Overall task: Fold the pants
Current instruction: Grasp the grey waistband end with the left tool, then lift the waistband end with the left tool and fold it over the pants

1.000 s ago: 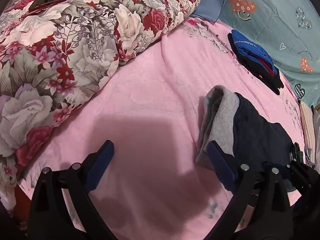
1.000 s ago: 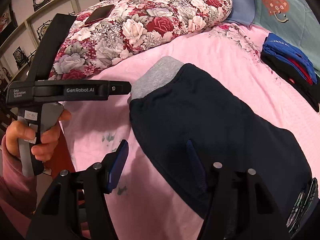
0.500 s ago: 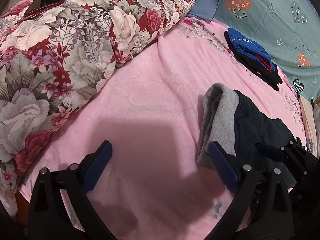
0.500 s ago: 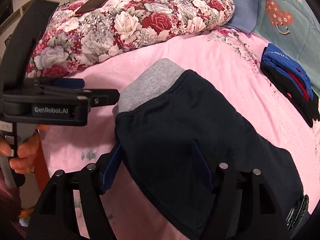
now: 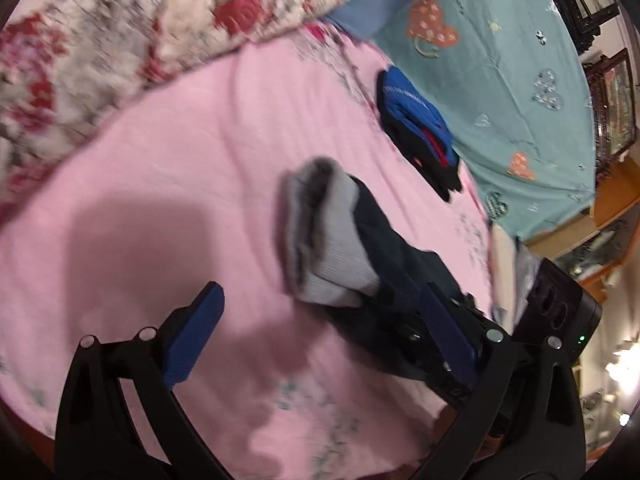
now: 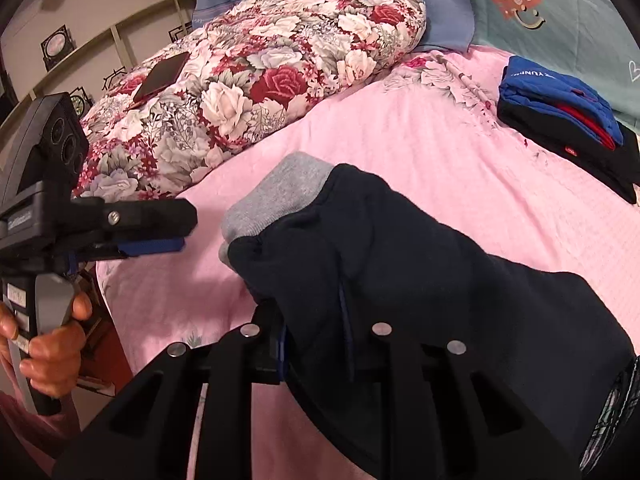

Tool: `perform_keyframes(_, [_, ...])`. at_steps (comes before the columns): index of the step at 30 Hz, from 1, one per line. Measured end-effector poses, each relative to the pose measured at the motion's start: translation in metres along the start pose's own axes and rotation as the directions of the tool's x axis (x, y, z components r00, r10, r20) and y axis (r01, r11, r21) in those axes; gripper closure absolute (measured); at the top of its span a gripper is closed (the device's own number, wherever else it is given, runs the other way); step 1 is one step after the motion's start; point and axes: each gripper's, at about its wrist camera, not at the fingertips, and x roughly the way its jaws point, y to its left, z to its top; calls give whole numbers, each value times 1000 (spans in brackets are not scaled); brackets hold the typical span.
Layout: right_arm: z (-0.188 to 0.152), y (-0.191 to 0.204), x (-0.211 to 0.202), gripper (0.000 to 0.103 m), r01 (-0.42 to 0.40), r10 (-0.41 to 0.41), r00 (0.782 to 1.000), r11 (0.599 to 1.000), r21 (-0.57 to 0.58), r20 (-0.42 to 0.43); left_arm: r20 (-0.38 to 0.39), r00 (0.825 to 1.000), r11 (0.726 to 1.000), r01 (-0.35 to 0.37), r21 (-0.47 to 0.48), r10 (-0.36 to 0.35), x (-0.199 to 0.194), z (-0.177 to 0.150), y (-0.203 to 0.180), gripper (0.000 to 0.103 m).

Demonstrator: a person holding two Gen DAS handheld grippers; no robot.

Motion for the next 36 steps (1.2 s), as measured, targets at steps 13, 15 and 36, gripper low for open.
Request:
perform_keyframes(13, [-5,1,-11,80,-17,18,999,999,-36,27,-92,986,988,134,-79,-141,62,18,-14,43])
perform_keyframes(15, [-8,-2,-19,68,-17,19,999,999,-39,38,-109,984,986,134,-97,-144,66,21,-9,56])
perform_keyframes(36, [-64,-105,-119,56,110,-163,970,954,278,178,-105,989,991,97,-91,-107,77,16,-13,76])
